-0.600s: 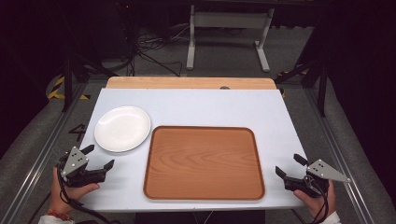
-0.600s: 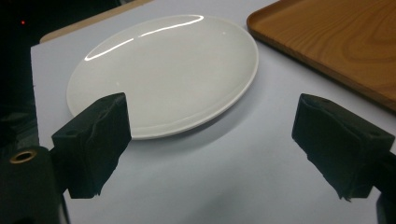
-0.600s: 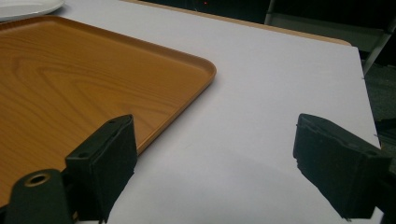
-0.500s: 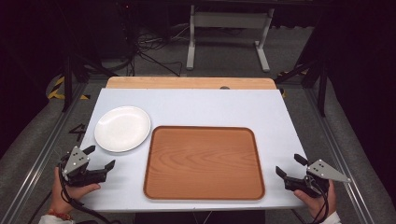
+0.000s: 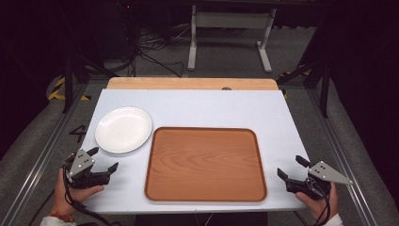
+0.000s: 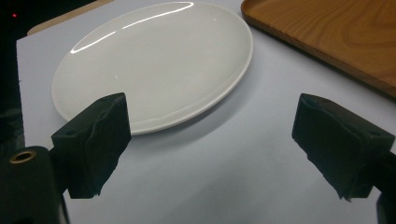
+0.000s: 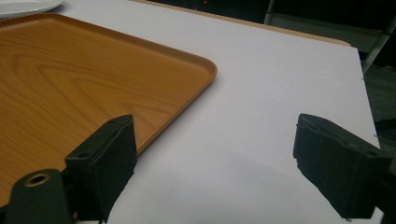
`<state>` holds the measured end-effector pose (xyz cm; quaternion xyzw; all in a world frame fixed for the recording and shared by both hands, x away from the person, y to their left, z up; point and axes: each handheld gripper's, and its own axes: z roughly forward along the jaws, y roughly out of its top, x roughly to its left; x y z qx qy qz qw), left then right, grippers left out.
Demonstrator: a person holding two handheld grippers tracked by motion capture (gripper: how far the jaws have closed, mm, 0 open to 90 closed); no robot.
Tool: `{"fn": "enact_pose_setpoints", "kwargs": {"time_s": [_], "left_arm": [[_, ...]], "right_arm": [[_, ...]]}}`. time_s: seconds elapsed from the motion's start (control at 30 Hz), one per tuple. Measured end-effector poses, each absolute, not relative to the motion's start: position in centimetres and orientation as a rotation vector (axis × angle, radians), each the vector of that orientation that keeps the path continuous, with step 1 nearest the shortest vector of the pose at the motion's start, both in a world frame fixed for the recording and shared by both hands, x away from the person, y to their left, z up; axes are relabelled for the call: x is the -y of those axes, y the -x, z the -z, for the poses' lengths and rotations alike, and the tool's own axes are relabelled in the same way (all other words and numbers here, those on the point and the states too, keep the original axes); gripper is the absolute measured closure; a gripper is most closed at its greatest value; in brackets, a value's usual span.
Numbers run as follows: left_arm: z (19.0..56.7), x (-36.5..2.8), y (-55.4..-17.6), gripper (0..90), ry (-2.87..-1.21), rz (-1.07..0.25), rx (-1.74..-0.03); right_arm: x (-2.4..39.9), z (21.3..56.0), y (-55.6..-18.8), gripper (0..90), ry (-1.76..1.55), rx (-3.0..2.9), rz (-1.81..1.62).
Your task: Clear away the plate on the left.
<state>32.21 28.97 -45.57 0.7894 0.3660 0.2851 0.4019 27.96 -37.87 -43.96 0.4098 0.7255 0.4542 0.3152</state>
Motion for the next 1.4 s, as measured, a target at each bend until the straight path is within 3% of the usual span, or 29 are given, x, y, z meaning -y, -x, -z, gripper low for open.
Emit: {"fn": "enact_pose_setpoints", "kwargs": {"time_s": [0.7,1.4], "left_arm": [[45.5,-27.1,-35.0,12.4,-2.197,-0.798,-0.839],[46.4,-23.2,-37.1,22.7,-2.459,-1.18,-0.694]], "right_arm": [[37.4,44.4,-28.1,14.2,-1.074,-1.944,-1.159],[37.5,44.7,-28.4,14.2,-1.092,-1.95,-1.165]]}}
